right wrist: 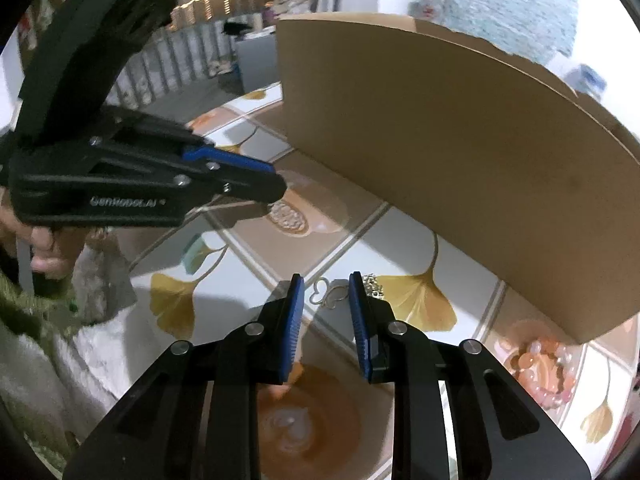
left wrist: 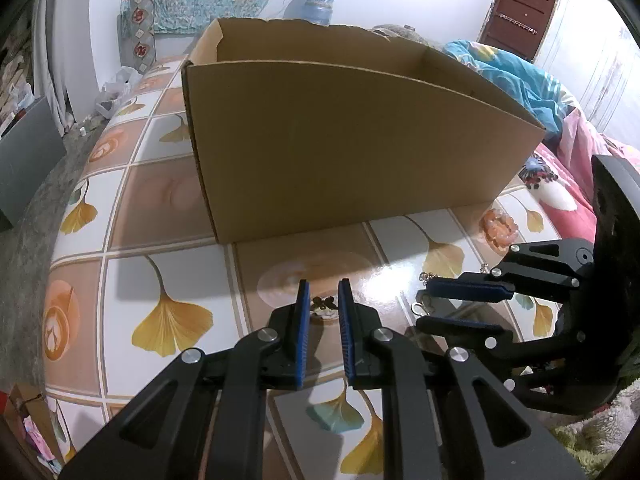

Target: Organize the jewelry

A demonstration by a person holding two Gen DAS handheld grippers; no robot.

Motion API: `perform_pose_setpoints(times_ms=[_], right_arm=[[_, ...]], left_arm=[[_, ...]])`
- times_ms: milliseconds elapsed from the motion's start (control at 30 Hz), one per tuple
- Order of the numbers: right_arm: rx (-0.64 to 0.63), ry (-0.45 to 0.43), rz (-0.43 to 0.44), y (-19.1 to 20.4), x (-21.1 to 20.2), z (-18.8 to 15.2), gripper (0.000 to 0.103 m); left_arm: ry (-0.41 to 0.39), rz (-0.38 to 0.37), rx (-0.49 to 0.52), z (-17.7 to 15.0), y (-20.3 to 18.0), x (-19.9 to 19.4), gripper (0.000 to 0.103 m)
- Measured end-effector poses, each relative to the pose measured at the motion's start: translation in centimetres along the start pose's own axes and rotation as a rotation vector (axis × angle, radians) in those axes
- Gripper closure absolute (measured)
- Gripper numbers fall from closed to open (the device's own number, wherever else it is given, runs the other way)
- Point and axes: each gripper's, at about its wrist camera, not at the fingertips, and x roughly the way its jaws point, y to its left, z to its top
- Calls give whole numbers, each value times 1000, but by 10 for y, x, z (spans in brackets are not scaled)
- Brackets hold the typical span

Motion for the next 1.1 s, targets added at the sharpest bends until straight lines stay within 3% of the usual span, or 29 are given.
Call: perform_pose_setpoints(times_ms=[67, 233, 267, 367, 833, 1100], right_arm=[[-21, 6, 15, -1, -1, 0, 87], [-28, 7, 42, -6, -5, -1, 89], [-23, 6, 49, -6, -6, -1, 95], [-5, 4, 65, -8, -5, -1, 97], [55, 29, 29, -15, -10, -1, 94], [61, 26, 43, 9, -3, 0, 95]], left_arm=[[0, -1, -2, 0, 0, 0, 90], [-2, -2, -4, 0, 0, 0, 90], [-2, -2, -3, 1, 1, 0, 90], [-2, 0, 1, 1, 0, 0, 90], [-17, 11, 1, 1, -1, -6, 90], [-24, 16, -3, 1, 1, -9, 90]])
